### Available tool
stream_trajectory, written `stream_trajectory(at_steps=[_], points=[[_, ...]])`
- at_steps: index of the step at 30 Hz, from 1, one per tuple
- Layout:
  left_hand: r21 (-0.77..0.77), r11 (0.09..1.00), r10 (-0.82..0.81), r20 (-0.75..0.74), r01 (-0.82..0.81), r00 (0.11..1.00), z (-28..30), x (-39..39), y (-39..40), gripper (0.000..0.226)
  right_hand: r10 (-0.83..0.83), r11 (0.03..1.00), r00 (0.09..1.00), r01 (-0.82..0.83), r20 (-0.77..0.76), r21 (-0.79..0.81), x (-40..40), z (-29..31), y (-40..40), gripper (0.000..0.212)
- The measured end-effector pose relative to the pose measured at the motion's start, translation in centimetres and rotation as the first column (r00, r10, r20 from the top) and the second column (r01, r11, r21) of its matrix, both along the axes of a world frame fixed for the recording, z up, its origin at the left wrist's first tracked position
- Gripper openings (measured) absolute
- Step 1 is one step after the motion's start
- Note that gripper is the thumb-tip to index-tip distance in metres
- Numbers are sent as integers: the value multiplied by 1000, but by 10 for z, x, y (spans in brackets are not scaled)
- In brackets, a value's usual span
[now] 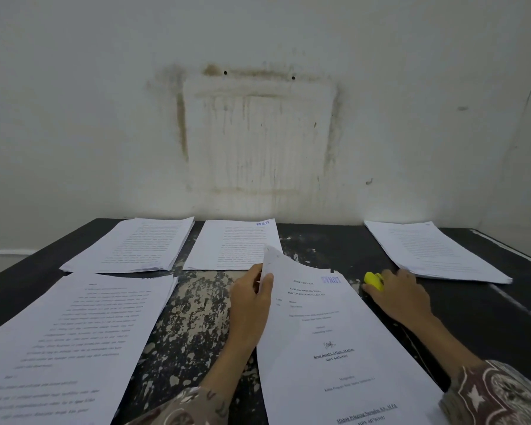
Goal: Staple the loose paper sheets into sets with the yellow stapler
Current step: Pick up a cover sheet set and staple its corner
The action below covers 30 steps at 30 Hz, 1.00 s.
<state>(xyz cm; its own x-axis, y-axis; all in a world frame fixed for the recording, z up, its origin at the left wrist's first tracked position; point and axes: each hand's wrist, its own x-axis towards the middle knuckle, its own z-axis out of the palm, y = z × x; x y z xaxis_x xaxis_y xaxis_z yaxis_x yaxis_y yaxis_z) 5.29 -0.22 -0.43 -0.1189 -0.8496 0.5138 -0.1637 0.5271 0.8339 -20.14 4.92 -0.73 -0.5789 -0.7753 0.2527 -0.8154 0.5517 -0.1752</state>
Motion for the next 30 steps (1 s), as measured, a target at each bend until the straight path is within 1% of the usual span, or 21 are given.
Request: stream_trajectory(at_steps=[2,3,5,6,7,8,9,10,11,13,15,18,21,24,26,28,30], points=[[-2,1000,-13,29,13,999,-2,0,-1,32,-13,1000,997,11,-71,-28,3,1,1,52],[-4,1000,-19,40,19,999,-2,-1,-1,33,-10,997,993,1,-121,-74,5,2,2,51],[-21,999,-30,64,32,997,-3,-2,-1,26,38,981,985,-68,-167,-180,11,7,2,45],[-31,999,-35,73,38,997,-4,-2,-2,21,88,965,985,-121,-150,-231,15,9,1,41],[-48,997,-49,81,53,996,-4,-2,0,16,157,940,983,-178,-92,-290,21,12,0,35],[-63,995,-71,93,77,993,-4,-2,1,13,249,909,968,-230,11,-349,27,14,0,31],[-75,992,-90,113,99,990,-3,-2,4,20,348,879,928,-273,135,-392,35,18,0,33],[-89,989,-103,136,115,985,-3,-2,4,31,433,848,868,-302,241,-436,42,19,1,38],[-108,986,-105,168,124,980,-4,-3,4,38,495,821,803,-307,332,-482,49,22,1,42],[-167,977,-87,254,133,963,-6,-4,2,42,573,787,649,-264,501,-558,64,26,3,44],[-230,963,-54,349,141,936,-9,-6,2,40,619,770,491,-225,613,-597,77,30,6,43],[-311,939,5,430,143,903,-10,-7,6,38,655,755,332,-254,679,-604,86,33,9,31],[-359,921,33,457,151,889,-10,-7,7,38,658,751,234,-276,715,-601,88,31,10,20],[-379,912,52,487,157,872,-11,-8,6,42,641,760,171,-278,748,-587,84,30,11,17],[-347,927,48,482,140,875,-12,-8,6,43,639,758,142,-283,756,-587,82,30,12,18],[-280,952,31,486,122,873,-11,-9,7,45,643,752,118,-285,757,-594,81,29,13,24],[-250,960,17,502,126,865,-10,-8,9,43,647,745,105,-296,755,-597,80,29,14,27]])
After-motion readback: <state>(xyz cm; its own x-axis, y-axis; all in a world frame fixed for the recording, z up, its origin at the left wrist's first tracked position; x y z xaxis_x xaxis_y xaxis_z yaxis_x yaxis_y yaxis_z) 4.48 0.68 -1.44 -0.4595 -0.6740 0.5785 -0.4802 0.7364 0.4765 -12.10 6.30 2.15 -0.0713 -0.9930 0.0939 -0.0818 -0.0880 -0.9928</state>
